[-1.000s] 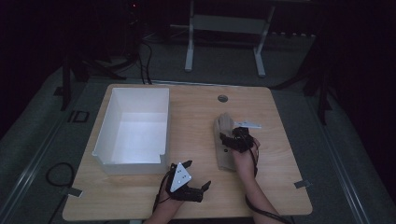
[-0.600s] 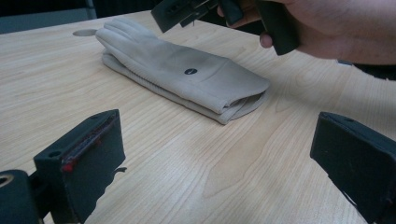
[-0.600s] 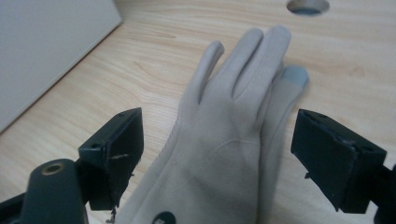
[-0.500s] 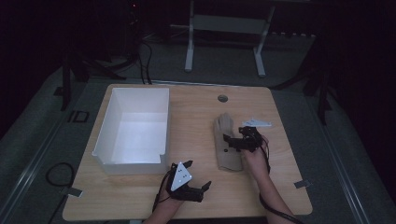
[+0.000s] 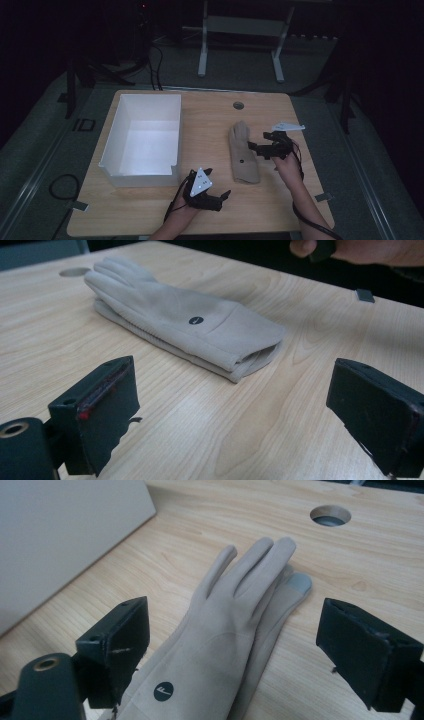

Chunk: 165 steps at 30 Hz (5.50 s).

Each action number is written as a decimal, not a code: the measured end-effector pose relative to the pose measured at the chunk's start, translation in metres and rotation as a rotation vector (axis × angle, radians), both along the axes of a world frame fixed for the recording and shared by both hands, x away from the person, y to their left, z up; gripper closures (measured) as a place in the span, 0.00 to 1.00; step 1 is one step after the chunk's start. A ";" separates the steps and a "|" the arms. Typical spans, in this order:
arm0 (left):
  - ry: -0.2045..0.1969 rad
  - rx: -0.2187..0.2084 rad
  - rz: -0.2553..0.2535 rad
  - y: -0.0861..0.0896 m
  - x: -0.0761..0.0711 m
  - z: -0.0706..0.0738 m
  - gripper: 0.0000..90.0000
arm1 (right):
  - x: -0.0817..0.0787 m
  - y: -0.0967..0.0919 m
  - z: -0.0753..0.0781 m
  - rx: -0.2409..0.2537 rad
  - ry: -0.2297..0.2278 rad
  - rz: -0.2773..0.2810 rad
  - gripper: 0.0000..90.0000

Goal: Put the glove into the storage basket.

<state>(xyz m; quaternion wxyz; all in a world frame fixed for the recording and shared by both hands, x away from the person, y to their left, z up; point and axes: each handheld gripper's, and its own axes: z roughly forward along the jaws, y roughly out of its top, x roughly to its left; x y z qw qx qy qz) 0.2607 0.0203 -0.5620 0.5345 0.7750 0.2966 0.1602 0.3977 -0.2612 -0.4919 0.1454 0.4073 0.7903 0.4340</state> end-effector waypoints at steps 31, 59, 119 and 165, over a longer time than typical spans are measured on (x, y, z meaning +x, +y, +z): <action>0.052 0.325 -0.321 -0.075 0.082 0.004 0.28 | 0.069 0.028 -0.032 0.034 0.140 -0.050 0.17; 0.033 0.418 -0.336 -0.072 0.085 -0.006 0.31 | 0.065 0.043 -0.057 -0.057 0.153 -0.011 0.76; -0.031 0.326 -0.229 -0.038 0.072 0.096 0.82 | 0.044 0.041 0.031 0.250 0.077 -0.002 0.76; -0.049 0.456 -0.078 0.083 0.048 0.166 0.83 | 0.050 0.186 0.104 0.217 0.038 0.178 0.76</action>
